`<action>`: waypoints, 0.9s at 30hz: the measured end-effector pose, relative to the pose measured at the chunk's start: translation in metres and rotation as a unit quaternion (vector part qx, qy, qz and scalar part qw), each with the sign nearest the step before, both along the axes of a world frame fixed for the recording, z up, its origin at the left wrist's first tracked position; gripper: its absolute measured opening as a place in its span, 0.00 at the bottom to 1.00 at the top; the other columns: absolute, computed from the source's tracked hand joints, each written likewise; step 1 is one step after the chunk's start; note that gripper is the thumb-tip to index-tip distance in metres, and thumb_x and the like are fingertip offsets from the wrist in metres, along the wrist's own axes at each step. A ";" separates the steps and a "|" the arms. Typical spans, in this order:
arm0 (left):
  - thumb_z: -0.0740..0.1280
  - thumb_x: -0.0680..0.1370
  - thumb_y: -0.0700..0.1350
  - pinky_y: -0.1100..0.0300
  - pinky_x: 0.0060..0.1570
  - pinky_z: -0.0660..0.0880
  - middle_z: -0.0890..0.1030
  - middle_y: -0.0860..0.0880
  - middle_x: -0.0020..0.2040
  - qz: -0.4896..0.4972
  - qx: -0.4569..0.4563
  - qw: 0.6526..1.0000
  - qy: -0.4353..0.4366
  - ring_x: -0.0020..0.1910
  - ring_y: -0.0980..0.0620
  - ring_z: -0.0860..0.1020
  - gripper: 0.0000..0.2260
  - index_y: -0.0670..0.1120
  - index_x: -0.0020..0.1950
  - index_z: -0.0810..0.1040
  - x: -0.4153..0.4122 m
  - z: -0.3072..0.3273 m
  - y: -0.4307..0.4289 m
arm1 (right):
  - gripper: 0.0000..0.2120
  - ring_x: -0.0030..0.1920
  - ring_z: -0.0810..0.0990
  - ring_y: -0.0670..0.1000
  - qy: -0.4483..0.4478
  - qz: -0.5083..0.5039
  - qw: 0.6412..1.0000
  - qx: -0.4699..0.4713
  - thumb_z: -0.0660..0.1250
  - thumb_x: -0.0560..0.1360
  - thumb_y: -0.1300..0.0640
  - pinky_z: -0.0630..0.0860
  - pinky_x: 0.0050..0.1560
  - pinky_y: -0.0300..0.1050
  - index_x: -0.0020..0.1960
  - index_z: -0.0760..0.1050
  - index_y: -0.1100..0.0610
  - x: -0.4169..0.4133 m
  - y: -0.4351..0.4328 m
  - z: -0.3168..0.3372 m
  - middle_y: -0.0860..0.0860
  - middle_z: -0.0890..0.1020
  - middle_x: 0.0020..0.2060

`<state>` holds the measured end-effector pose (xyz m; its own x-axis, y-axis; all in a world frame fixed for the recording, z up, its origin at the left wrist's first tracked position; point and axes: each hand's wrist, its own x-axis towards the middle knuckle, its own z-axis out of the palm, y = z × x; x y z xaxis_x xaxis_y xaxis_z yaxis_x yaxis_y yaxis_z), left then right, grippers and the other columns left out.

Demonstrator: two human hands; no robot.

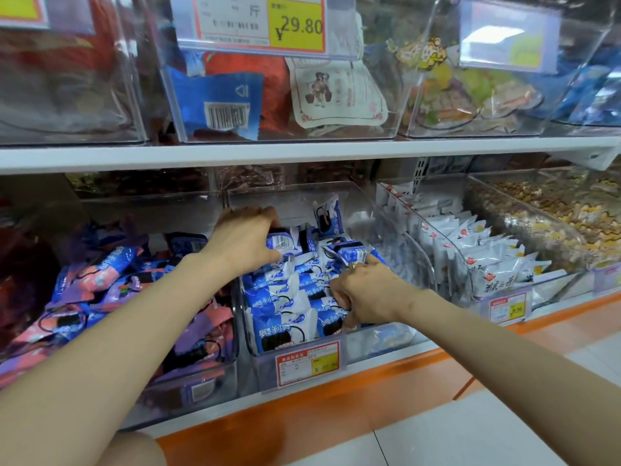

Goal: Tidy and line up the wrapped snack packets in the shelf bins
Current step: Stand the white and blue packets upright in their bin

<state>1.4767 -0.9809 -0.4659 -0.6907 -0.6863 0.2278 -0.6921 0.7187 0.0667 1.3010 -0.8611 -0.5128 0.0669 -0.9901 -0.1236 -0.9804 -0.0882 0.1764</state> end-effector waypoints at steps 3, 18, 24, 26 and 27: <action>0.72 0.71 0.56 0.59 0.52 0.71 0.78 0.50 0.55 -0.007 0.160 0.978 0.131 0.53 0.51 0.76 0.21 0.48 0.60 0.75 0.002 0.008 0.012 | 0.14 0.42 0.73 0.44 -0.111 -0.028 0.993 0.021 0.75 0.66 0.46 0.62 0.52 0.42 0.43 0.72 0.50 -0.002 0.006 0.013 0.45 0.77 0.39; 0.68 0.73 0.50 0.67 0.33 0.74 0.82 0.52 0.34 -0.075 0.537 0.803 0.247 0.32 0.58 0.77 0.07 0.47 0.46 0.78 -0.001 0.016 0.047 | 0.07 0.33 0.76 0.47 -0.685 -0.131 0.705 -0.126 0.70 0.71 0.66 0.74 0.38 0.37 0.47 0.76 0.59 -0.006 0.023 0.051 0.53 0.79 0.35; 0.72 0.72 0.46 0.66 0.29 0.69 0.79 0.54 0.26 -0.074 0.417 0.851 0.311 0.27 0.57 0.73 0.06 0.46 0.44 0.80 -0.009 0.016 0.051 | 0.16 0.38 0.76 0.44 -0.654 -0.113 0.744 -0.073 0.71 0.68 0.56 0.73 0.36 0.32 0.55 0.77 0.54 -0.004 0.029 0.057 0.50 0.80 0.41; 0.73 0.71 0.48 0.61 0.31 0.71 0.78 0.51 0.26 -0.069 0.357 0.884 0.293 0.27 0.54 0.74 0.09 0.43 0.43 0.79 -0.012 0.015 0.054 | 0.11 0.36 0.77 0.42 -0.653 -0.113 0.746 -0.071 0.72 0.70 0.61 0.72 0.34 0.32 0.51 0.78 0.57 -0.003 0.030 0.058 0.50 0.82 0.39; 0.73 0.71 0.48 0.61 0.31 0.73 0.79 0.49 0.27 -0.063 0.328 0.898 0.285 0.26 0.53 0.76 0.10 0.42 0.42 0.79 -0.013 0.014 0.056 | 0.09 0.34 0.78 0.41 -0.654 -0.116 0.744 -0.073 0.71 0.70 0.63 0.72 0.33 0.32 0.50 0.77 0.58 -0.005 0.030 0.058 0.49 0.82 0.38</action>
